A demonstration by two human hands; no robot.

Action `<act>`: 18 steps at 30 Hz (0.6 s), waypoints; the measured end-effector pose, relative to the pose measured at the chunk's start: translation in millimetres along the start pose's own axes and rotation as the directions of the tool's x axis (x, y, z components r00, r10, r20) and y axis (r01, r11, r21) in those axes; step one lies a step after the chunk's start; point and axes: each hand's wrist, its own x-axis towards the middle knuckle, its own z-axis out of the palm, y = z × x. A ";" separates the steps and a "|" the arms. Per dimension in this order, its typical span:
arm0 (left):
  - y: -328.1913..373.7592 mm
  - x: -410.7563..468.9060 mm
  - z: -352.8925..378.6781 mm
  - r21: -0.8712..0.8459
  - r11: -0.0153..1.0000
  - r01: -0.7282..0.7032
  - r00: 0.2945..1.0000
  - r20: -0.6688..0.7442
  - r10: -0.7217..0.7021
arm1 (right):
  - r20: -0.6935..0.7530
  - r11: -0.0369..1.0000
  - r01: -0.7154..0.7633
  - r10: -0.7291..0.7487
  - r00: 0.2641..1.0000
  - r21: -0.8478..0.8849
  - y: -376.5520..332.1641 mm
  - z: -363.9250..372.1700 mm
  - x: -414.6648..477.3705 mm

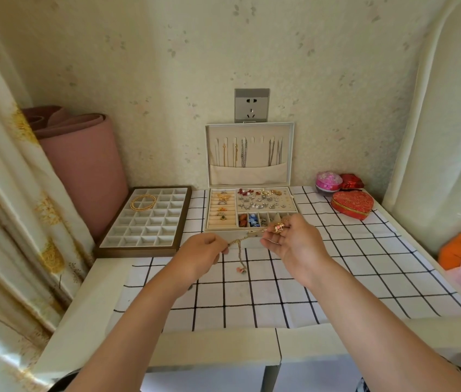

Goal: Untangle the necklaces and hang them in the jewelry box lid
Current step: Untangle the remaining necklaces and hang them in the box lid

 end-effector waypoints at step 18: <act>-26.4 15.8 -2.4 0.623 0.776 0.099 0.975 -0.216 0.049 | -0.015 0.915 0.088 -0.102 0.995 -0.394 -6.9 -10.5 1.4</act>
